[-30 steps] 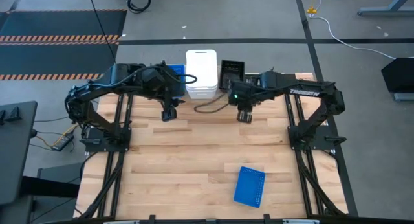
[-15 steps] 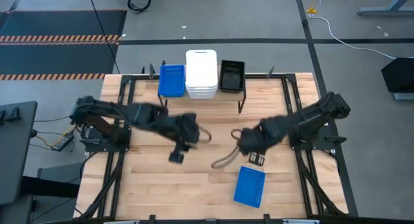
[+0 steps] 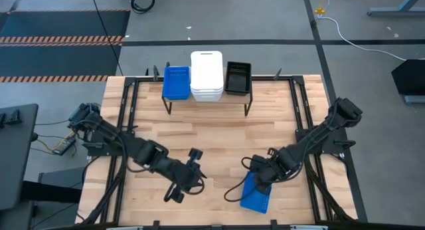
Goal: Stack baskets on shelf by color
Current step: Stack the blue bin into the blue bin on the shelf
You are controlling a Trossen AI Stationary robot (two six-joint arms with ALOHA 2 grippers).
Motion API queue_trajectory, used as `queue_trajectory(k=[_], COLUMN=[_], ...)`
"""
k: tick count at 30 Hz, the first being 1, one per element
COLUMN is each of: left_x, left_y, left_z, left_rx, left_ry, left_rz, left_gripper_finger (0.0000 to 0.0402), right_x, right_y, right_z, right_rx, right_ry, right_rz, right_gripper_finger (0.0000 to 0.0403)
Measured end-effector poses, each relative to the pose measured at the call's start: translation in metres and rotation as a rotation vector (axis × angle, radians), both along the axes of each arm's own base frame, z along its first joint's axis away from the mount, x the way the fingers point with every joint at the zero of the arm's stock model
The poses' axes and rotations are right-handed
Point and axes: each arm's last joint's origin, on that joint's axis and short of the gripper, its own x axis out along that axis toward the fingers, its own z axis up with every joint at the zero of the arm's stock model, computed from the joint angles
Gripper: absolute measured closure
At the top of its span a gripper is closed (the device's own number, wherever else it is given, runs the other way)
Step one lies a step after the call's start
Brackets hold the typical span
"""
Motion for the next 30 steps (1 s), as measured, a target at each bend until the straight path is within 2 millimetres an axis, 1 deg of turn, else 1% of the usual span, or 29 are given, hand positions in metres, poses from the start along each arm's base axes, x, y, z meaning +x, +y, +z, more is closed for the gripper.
queue_trajectory(k=[5,12,17,20,23,28,30], left_x=[-0.007,-0.011,-0.011,-0.012,-0.014,-0.014,-0.014], left_y=[-0.007,-0.008,-0.007,-0.006,-0.006,-0.005,-0.006], left_z=[-0.015,-0.029,-0.042,-0.052,-0.059,-0.061,-0.061], left_rx=[0.005,0.014,0.012,0.001,-0.001,-0.012,-0.014], left_ry=[0.036,0.074,0.067,0.076,0.088,0.09,0.081], left_rz=[0.038,0.054,0.065,0.077,0.084,0.103,0.099], left_gripper_finger=[0.0273,0.0273,0.0273,0.0273,0.0273,0.0273,0.0273], right_x=[-0.007,-0.011,-0.018,-0.024,-0.028,-0.025,-0.022], right_y=[0.002,0.003,0.005,0.01,0.015,0.021,0.023], right_z=[-0.008,-0.029,-0.041,-0.042,-0.041,-0.04,-0.043], right_rx=[-0.089,-0.042,-0.013,-0.013,-0.023,-0.041,-0.045], right_ry=[-0.002,-0.001,0.028,0.049,0.028,-0.07,-0.082], right_rz=[0.023,0.039,0.062,0.071,0.073,0.064,0.07], right_gripper_finger=[0.0288,0.0288,0.0288,0.0288,0.0288,0.0288,0.0288])
